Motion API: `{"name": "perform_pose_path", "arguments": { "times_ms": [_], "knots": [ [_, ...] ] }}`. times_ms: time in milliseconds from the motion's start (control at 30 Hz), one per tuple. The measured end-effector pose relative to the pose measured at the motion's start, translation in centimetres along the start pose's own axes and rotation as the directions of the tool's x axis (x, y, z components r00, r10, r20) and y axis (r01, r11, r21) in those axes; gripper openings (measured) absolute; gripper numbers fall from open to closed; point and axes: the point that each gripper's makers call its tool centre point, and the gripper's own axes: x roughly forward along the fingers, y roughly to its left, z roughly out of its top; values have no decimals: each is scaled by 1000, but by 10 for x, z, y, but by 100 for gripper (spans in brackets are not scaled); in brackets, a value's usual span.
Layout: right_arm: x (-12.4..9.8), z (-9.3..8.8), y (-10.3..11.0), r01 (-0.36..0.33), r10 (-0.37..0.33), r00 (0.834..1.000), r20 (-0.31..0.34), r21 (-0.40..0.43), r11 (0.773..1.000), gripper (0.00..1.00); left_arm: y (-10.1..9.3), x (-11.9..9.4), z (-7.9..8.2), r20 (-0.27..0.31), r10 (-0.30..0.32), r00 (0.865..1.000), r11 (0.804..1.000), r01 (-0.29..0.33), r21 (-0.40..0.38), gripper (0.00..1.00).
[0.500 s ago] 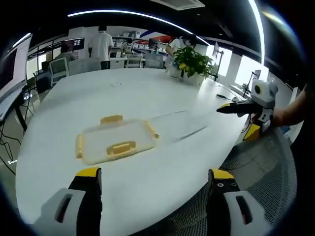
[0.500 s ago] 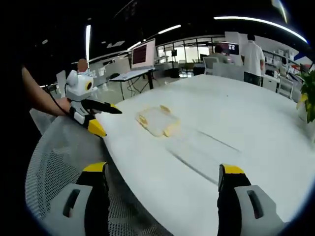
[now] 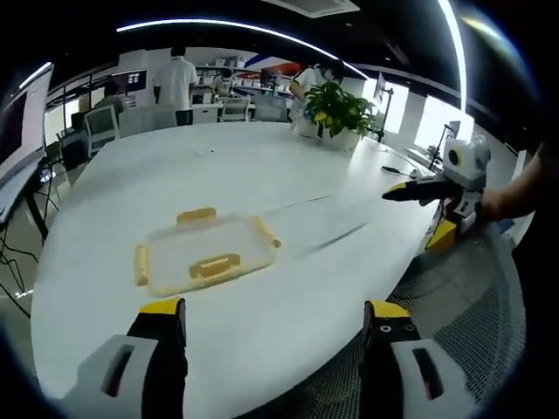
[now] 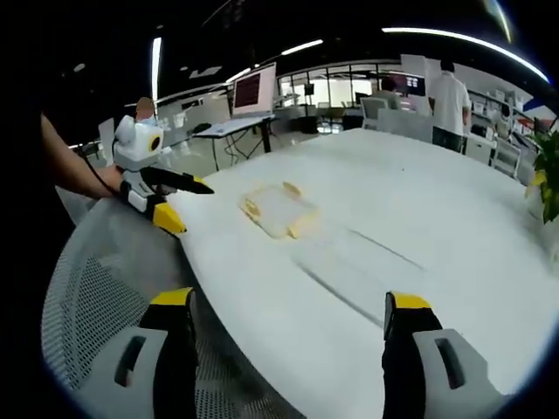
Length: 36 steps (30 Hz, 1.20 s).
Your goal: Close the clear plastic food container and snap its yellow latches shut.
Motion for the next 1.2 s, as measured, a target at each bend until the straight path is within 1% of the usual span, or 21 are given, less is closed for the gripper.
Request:
{"name": "perform_pose_path", "arguments": {
  "times_ms": [33,67,100,133,200,267,400,500,600,633,667,700,733,767,867,933,967,1067,1133,1167,1200],
  "knots": [
    [0,1,0,0,0,1000,1,-5,1000,86,-1,-2,1,7,-3,1000,1000,3,-16,72],
    [0,2,1,-5,5,1000,3,-7,1000,88,-1,0,-1,-8,-9,1000,1000,8,-29,75],
    [1,4,4,-14,14,1000,1,-24,1000,89,-1,2,-7,-42,-15,999,999,13,-47,78],
    [1,5,3,-9,9,1000,-1,-43,999,90,-1,3,-7,-47,-18,999,999,16,-34,79],
    [2,4,6,-10,10,1000,-8,-60,998,89,-3,2,-6,-43,-18,999,1000,18,-9,79],
    [2,2,7,-20,18,1000,-22,-56,998,84,-4,1,-5,-34,-22,999,1000,21,-11,81],
    [0,7,5,-11,11,1000,-8,-64,998,85,-4,1,-1,-15,-35,999,999,34,-22,86],
    [0,13,6,-14,14,1000,5,-59,998,86,-6,2,-3,-36,-55,998,998,54,-25,92],
    [2,19,8,-21,22,1000,13,-75,997,85,-4,-4,6,-3,-42,999,999,42,-20,90],
    [1,21,7,-20,21,1000,22,-64,998,85,-3,-5,8,8,-39,999,999,39,-27,89],
    [1,24,6,-17,15,999,43,31,999,84,-3,-6,10,18,-38,999,999,39,-31,89],
    [0,27,5,-23,19,998,52,69,997,84,-2,-5,9,16,-36,999,999,36,-26,88],
    [-2,32,1,-23,20,997,69,47,999,84,4,-2,4,-3,-9,1000,1000,9,-11,88],
    [-2,32,0,-21,18,998,67,39,999,83,9,0,1,-14,10,1000,1000,-10,-1,86],
    [2,30,1,-31,29,998,55,48,998,83,17,4,-7,-45,22,999,1000,-22,-11,84],
    [3,31,2,-33,31,998,58,38,999,83,18,1,-3,-28,27,999,1000,-27,-16,84],
    [3,31,4,-38,36,998,59,32,999,83,17,-1,-1,-18,24,1000,1000,-25,-12,84],
    [3,32,7,-43,43,998,54,7,999,83,17,-2,1,-21,14,1000,1000,-14,1,84],
    [4,35,8,-49,49,998,50,-7,999,82,14,-4,4,-19,-6,1000,1000,6,-8,84],
    [4,37,8,-52,52,998,45,-12,999,80,11,-4,4,-28,-29,999,999,28,-24,84],
    [5,42,8,-50,51,997,51,-15,999,79,9,-4,4,-30,-42,999,999,41,-25,84]
  ]
}}
